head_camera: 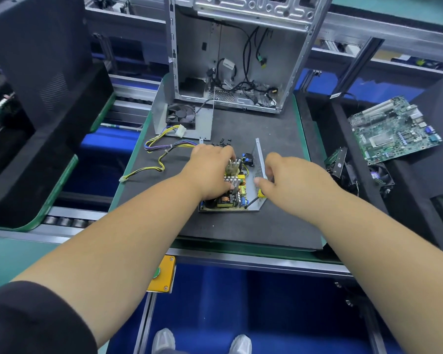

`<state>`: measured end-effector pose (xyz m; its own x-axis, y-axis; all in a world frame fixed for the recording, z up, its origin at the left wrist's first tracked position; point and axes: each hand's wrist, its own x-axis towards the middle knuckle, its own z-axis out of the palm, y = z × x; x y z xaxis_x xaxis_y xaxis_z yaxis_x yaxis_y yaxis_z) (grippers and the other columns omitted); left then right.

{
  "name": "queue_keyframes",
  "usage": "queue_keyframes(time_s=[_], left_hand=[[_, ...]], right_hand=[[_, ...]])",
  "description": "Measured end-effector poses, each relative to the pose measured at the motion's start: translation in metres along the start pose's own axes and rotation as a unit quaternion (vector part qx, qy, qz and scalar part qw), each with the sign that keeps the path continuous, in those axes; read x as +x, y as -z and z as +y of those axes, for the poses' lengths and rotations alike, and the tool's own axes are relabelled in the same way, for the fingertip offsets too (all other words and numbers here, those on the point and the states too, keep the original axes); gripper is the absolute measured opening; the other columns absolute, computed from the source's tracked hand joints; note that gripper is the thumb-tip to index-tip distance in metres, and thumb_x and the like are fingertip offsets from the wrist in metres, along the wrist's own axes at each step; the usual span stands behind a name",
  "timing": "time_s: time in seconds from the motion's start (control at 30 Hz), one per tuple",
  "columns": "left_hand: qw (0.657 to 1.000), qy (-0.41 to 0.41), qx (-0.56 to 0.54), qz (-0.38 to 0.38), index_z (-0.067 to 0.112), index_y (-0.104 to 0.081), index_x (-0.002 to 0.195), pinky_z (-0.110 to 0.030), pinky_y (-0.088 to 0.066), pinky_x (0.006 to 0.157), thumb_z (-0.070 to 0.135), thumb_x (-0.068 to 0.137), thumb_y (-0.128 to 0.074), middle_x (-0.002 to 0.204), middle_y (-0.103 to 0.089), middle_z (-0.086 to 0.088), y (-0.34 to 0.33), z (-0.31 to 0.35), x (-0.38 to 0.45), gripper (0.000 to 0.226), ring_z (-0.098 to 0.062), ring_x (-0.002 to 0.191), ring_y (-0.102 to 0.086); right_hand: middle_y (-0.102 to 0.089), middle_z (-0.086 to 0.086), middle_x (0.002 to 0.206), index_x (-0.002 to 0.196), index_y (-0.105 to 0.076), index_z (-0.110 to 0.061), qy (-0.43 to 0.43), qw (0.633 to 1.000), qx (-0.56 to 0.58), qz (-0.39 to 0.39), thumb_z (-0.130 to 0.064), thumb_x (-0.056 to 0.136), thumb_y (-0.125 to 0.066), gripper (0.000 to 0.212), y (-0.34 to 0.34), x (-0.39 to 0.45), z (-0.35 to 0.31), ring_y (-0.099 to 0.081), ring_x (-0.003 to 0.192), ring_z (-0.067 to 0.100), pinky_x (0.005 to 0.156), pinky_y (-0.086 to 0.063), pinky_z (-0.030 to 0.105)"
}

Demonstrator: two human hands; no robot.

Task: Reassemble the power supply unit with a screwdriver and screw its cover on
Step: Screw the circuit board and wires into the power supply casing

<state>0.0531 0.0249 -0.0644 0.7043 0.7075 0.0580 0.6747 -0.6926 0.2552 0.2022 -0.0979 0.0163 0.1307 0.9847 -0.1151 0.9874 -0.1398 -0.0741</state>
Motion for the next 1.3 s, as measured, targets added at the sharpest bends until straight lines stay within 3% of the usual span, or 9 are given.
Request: queue_keyframes(time_s=[0.13,0.27,0.37,0.6,0.8,1.07,1.17,1.23,1.3], left_hand=[[1.0,0.0,0.004,0.001,0.023,-0.048,0.125,-0.038,-0.029,0.103,0.051,0.075,-0.075,0.118,-0.061,0.002,0.0,0.0,0.0,0.063,-0.024,0.114,-0.051],[1.0,0.001,0.005,0.003,0.023,-0.048,0.125,-0.038,-0.029,0.102,0.051,0.075,-0.075,0.117,-0.061,0.001,-0.001,0.0,0.001,0.063,-0.025,0.114,-0.051],[1.0,0.0,0.008,0.001,0.024,-0.048,0.125,-0.038,-0.029,0.102,0.052,0.075,-0.075,0.118,-0.061,0.002,-0.001,0.0,0.001,0.064,-0.024,0.113,-0.051],[1.0,0.001,0.006,0.004,0.023,-0.048,0.125,-0.038,-0.028,0.102,0.051,0.074,-0.075,0.117,-0.061,0.001,-0.001,0.0,0.0,0.064,-0.025,0.113,-0.051],[1.0,-0.003,0.001,0.012,0.023,-0.048,0.123,-0.036,-0.026,0.098,0.05,0.072,-0.077,0.116,-0.061,0.001,-0.004,-0.001,0.001,0.064,-0.025,0.112,-0.051],[1.0,-0.005,0.0,0.017,0.022,-0.049,0.123,-0.036,-0.026,0.096,0.052,0.073,-0.076,0.115,-0.062,0.001,-0.003,-0.001,0.0,0.064,-0.025,0.111,-0.052],[1.0,-0.003,0.001,0.014,0.023,-0.048,0.123,-0.035,-0.026,0.097,0.052,0.073,-0.076,0.116,-0.062,0.001,-0.003,-0.001,0.0,0.064,-0.025,0.112,-0.051],[1.0,-0.001,0.001,0.007,0.023,-0.048,0.124,-0.036,-0.027,0.099,0.052,0.073,-0.075,0.118,-0.061,0.001,-0.002,0.0,0.0,0.065,-0.025,0.113,-0.051],[1.0,0.0,0.005,-0.009,0.023,-0.047,0.127,-0.037,-0.027,0.1,0.052,0.074,-0.075,0.121,-0.06,0.0,0.0,0.0,0.0,0.066,-0.025,0.115,-0.051]], right_hand=[[-0.059,0.007,0.096,0.101,-0.043,-0.013,0.033,0.995,0.035,-0.09,-0.02,0.096,-0.052,0.013,0.012,0.002,0.005,-0.055,0.083,0.028,0.07,-0.046,0.038],[-0.042,-0.001,0.068,0.086,-0.038,-0.018,-0.007,0.995,-0.09,-0.03,-0.044,0.099,-0.049,0.031,0.006,0.008,0.002,-0.043,0.065,0.023,0.047,-0.025,0.03],[-0.036,-0.003,0.063,0.079,-0.04,-0.02,-0.047,0.986,-0.162,0.014,-0.05,0.101,-0.038,0.037,-0.001,0.007,-0.001,-0.044,0.066,0.026,0.047,-0.018,0.026],[-0.06,0.004,0.096,0.097,-0.041,-0.013,0.034,0.998,0.028,-0.039,-0.02,0.095,-0.057,0.017,0.005,-0.002,0.005,-0.052,0.077,0.025,0.065,-0.045,0.037],[-0.038,-0.006,0.066,0.089,-0.035,-0.018,0.038,0.998,-0.014,0.044,-0.038,0.095,-0.056,0.03,-0.009,-0.014,-0.005,-0.043,0.067,0.027,0.048,-0.021,0.032],[-0.047,-0.003,0.066,0.085,-0.041,-0.02,-0.07,0.995,-0.053,0.053,-0.07,0.092,-0.034,0.051,-0.011,-0.012,-0.008,-0.05,0.067,0.026,0.047,-0.025,0.029],[-0.063,0.002,0.08,0.097,-0.046,-0.018,-0.053,0.995,0.074,0.031,-0.051,0.099,-0.043,0.033,-0.012,-0.011,-0.005,-0.052,0.071,0.027,0.055,-0.035,0.035],[-0.061,0.002,0.077,0.096,-0.04,-0.02,-0.02,0.986,0.162,0.038,-0.03,0.099,-0.048,0.013,-0.015,-0.015,-0.004,-0.048,0.063,0.024,0.054,-0.034,0.035],[-0.054,0.001,0.071,0.092,-0.038,-0.02,-0.011,0.979,0.203,0.035,-0.022,0.095,-0.049,0.012,-0.016,-0.021,-0.002,-0.041,0.059,0.021,0.051,-0.028,0.033]])
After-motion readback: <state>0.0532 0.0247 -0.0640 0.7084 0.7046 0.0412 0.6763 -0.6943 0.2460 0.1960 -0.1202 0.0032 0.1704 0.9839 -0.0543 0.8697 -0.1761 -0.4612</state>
